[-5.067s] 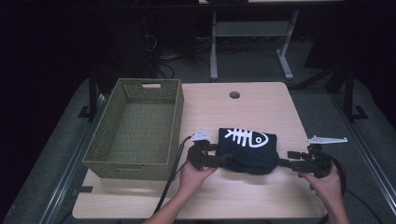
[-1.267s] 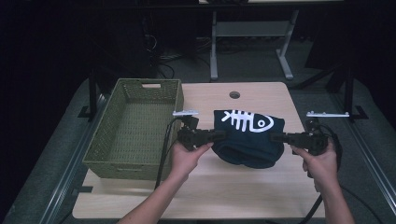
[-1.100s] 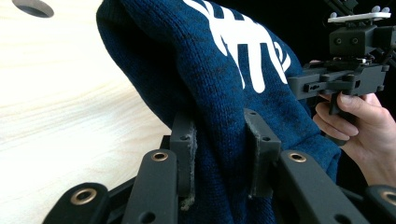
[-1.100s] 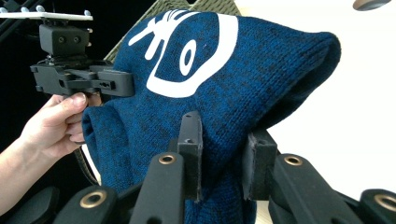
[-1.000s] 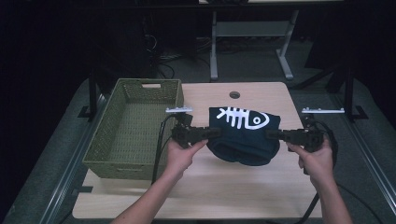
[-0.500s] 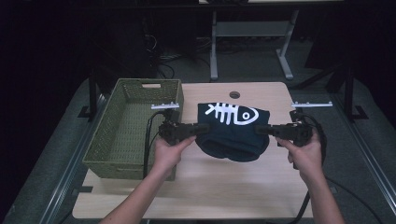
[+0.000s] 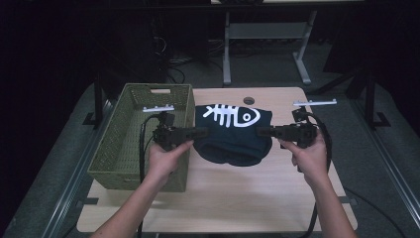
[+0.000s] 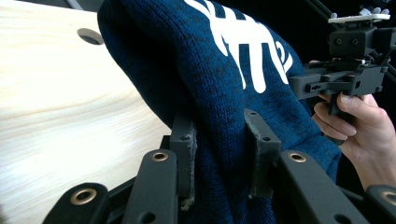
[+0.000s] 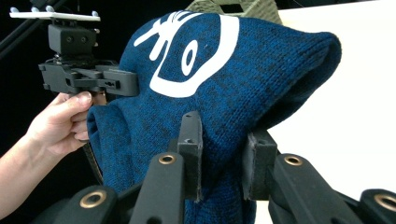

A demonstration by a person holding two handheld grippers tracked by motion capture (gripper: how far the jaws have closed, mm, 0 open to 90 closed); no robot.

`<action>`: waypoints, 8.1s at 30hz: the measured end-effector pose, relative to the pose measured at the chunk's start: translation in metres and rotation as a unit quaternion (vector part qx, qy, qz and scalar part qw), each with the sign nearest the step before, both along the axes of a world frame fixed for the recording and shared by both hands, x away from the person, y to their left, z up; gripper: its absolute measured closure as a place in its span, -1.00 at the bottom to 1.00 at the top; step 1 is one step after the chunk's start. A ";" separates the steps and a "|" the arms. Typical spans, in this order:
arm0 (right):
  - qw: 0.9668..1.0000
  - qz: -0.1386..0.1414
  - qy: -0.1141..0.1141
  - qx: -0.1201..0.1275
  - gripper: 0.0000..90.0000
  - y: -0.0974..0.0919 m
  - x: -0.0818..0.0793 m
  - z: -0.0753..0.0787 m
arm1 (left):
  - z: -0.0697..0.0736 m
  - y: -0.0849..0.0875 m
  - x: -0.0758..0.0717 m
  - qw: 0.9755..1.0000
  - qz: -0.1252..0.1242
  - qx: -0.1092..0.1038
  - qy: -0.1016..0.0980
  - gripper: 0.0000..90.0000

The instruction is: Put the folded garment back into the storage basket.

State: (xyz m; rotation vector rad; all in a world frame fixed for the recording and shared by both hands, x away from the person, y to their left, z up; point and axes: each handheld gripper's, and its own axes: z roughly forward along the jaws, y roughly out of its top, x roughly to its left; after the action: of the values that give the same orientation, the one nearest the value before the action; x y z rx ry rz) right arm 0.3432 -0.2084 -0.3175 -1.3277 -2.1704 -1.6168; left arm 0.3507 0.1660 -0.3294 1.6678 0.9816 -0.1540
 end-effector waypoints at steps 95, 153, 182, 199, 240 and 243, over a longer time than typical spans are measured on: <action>0.996 0.086 -0.007 -0.013 0.60 0.200 0.061 0.004 | 0.010 0.180 -0.004 0.990 0.139 0.025 0.014 0.49; 0.993 0.097 0.030 -0.061 0.57 0.271 0.078 -0.052 | -0.032 0.229 0.005 0.974 0.188 0.109 0.064 0.43; 0.989 0.063 -0.009 -0.131 0.13 0.260 0.078 -0.046 | -0.030 0.228 0.011 0.966 0.215 0.131 0.055 0.26; 0.994 0.093 0.000 -0.051 0.16 0.231 0.077 -0.030 | -0.017 0.209 -0.002 0.975 0.200 0.087 0.032 0.23; 0.996 0.087 0.001 0.023 -0.17 0.111 0.060 -0.029 | -0.002 0.115 0.002 0.989 0.132 0.068 0.015 -0.43; 0.996 0.084 -0.003 0.021 -0.18 0.103 0.059 -0.030 | -0.001 0.108 0.002 0.990 0.126 0.070 0.011 -0.43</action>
State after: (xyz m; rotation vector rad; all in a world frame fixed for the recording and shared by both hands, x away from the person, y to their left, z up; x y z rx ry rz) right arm 0.4018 -0.1056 -0.3470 -1.0982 -2.1734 -1.5946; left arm 0.3525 0.2736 -0.3301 1.6551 1.2340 0.0662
